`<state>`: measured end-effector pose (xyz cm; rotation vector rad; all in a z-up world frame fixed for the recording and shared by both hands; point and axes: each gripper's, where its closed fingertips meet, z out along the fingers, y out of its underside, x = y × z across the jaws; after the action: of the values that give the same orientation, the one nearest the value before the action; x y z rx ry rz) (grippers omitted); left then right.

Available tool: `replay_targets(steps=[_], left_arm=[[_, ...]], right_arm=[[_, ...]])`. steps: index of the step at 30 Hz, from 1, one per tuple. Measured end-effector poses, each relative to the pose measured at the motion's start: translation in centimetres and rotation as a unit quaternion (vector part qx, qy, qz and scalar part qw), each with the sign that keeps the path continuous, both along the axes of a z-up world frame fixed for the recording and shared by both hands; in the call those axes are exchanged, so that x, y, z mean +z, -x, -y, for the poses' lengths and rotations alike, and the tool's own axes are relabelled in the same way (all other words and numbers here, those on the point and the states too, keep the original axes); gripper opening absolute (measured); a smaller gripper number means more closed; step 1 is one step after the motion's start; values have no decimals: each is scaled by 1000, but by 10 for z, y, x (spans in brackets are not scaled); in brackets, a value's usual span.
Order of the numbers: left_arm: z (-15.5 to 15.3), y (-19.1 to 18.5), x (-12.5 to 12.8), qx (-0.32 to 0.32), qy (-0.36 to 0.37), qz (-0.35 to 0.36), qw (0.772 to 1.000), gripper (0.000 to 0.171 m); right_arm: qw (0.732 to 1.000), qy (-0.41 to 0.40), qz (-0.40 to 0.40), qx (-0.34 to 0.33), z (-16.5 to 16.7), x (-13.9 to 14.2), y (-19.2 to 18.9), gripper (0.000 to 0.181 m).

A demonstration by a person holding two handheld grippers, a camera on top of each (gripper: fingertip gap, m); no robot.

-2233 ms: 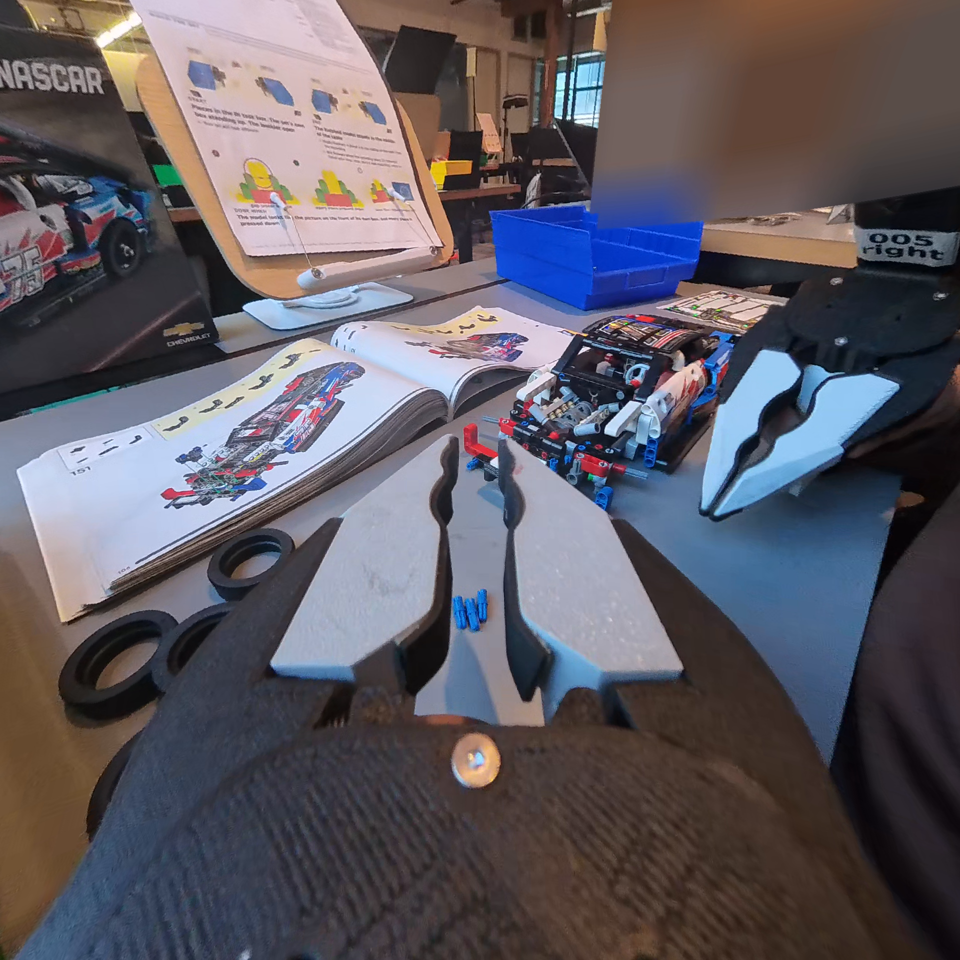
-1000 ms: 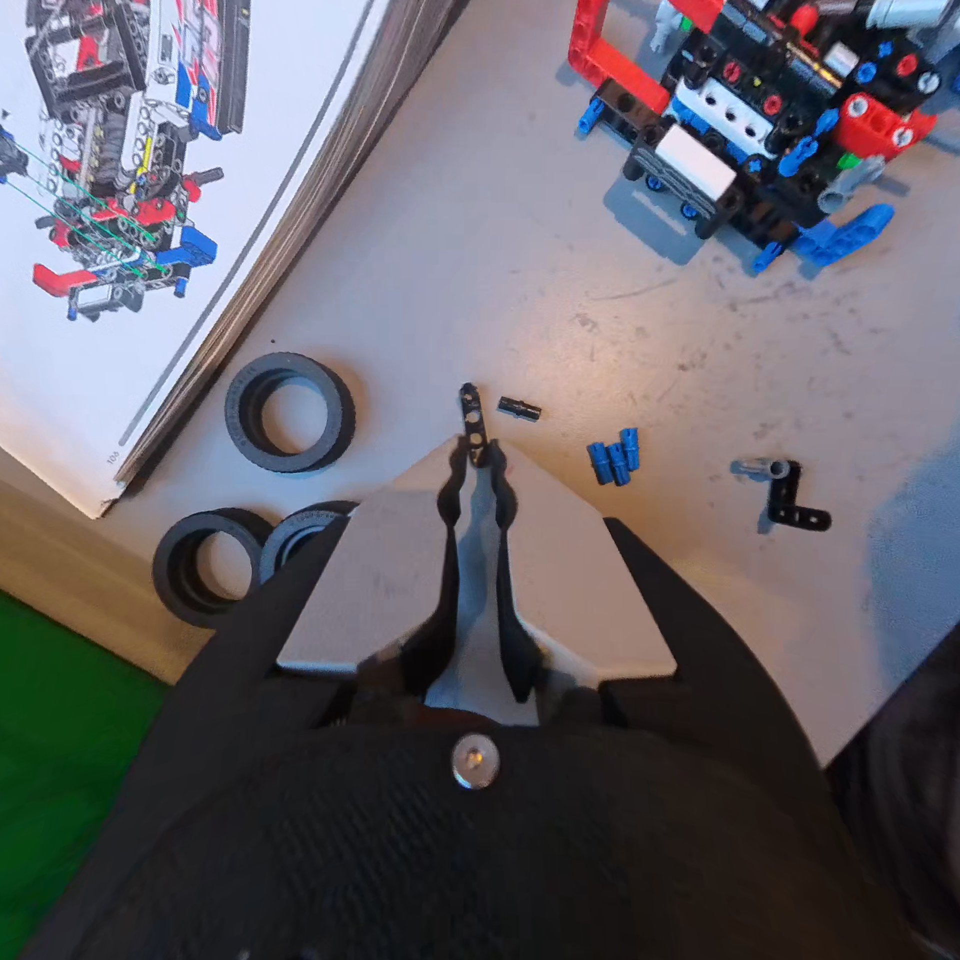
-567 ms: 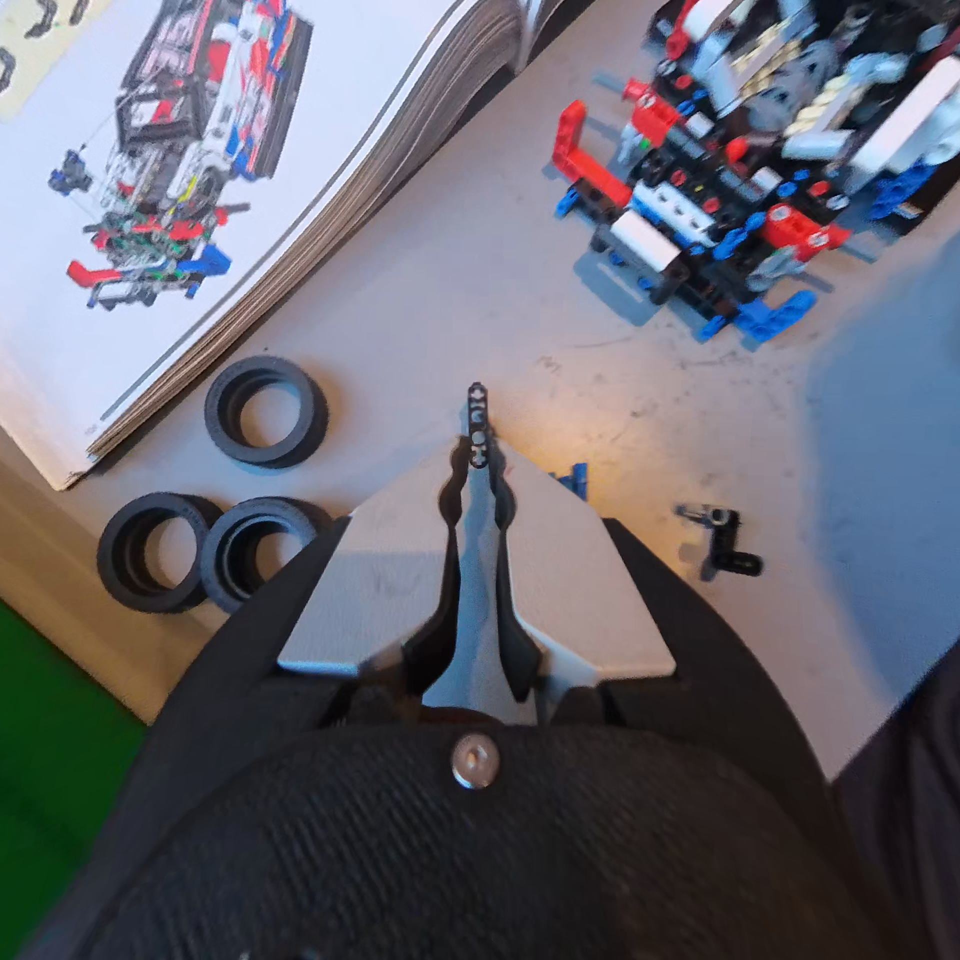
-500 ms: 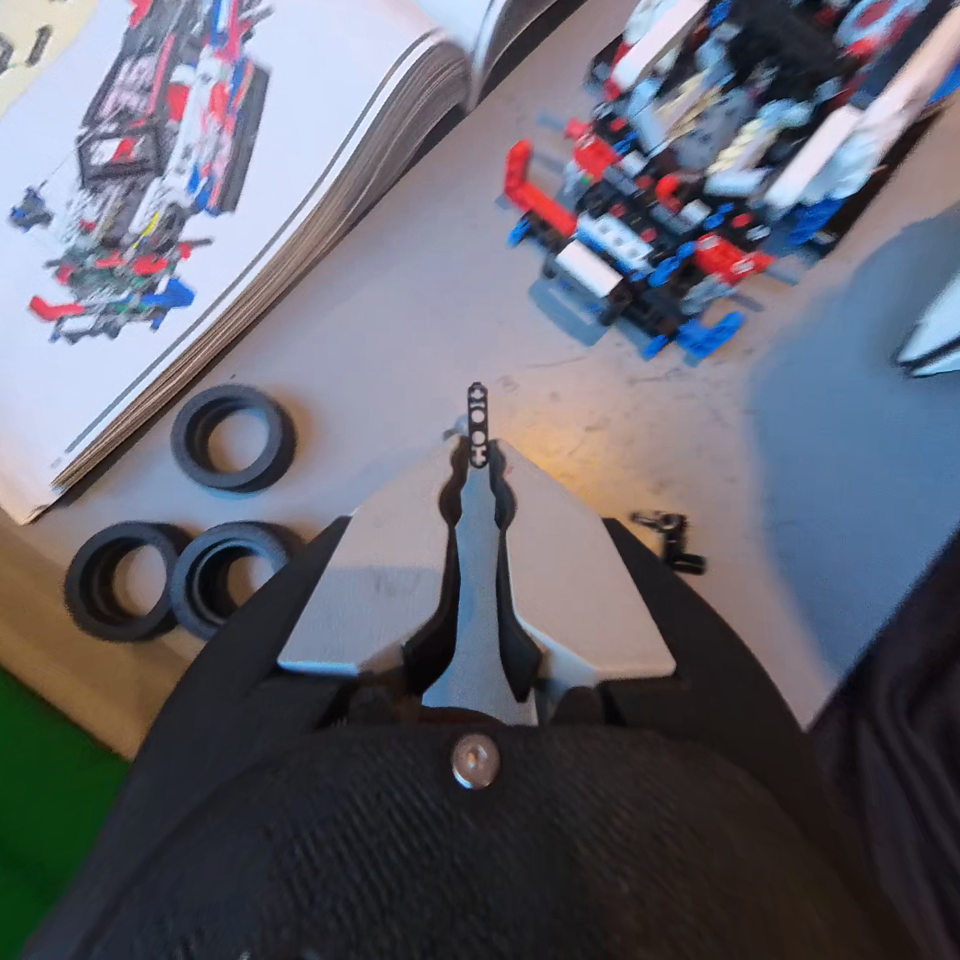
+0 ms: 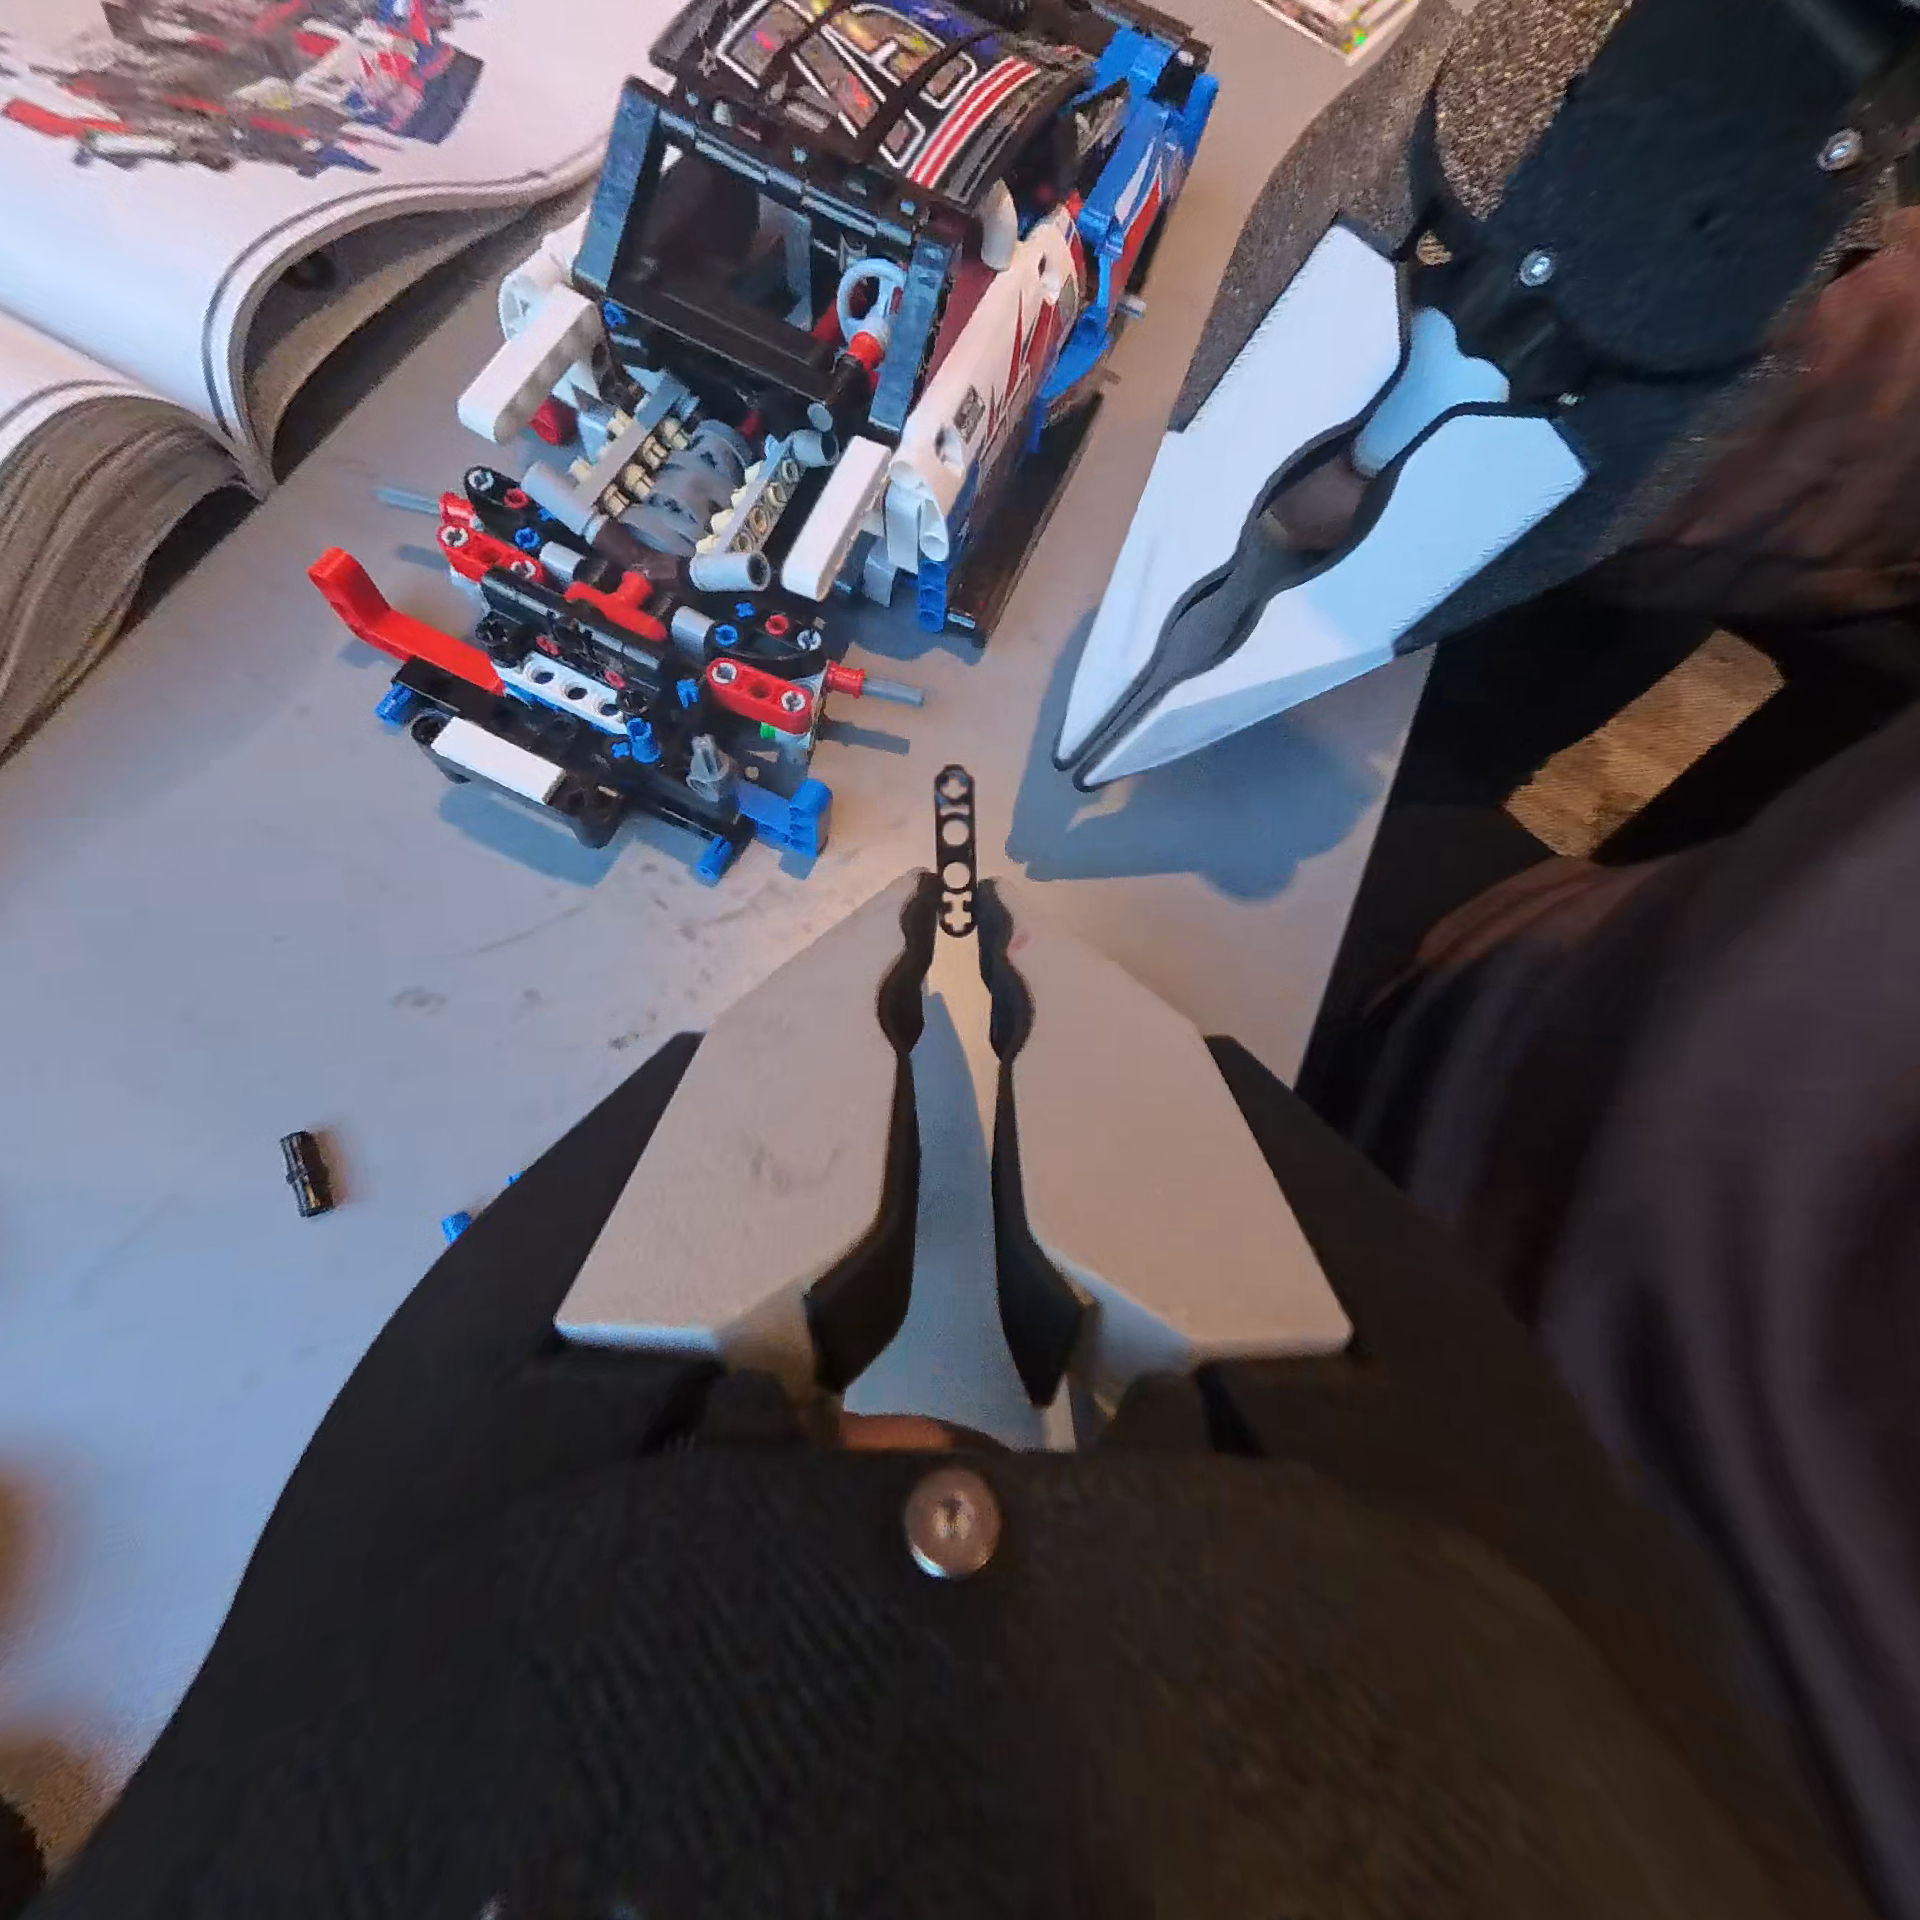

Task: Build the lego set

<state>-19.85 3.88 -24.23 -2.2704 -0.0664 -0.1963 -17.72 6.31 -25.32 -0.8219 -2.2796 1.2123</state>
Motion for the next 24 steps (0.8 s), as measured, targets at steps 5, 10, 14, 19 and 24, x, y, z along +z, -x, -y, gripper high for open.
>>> replay_targets(steps=[5, 10, 14, 19, 24], left_arm=[[-4, -16, 30, -37, -144, -59, 987, 4], [10, -38, 70, -63, -286, -117, 949, 5], [16, -48, 76, -80, -312, -104, 941, 5], [21, -62, 74, -105, -308, -96, 941, 4], [27, -63, 75, -99, -322, -91, 937, 4]], right_arm=[[999, 40, -35, 1, 0, 17, -1, 5], [969, 235, -58, 41, 15, 75, -18, 9], [958, 264, -86, 78, 31, 102, -29, 18], [964, 216, -123, 96, 52, 105, -37, 9], [966, 218, -102, 98, 56, 99, -36, 9]])
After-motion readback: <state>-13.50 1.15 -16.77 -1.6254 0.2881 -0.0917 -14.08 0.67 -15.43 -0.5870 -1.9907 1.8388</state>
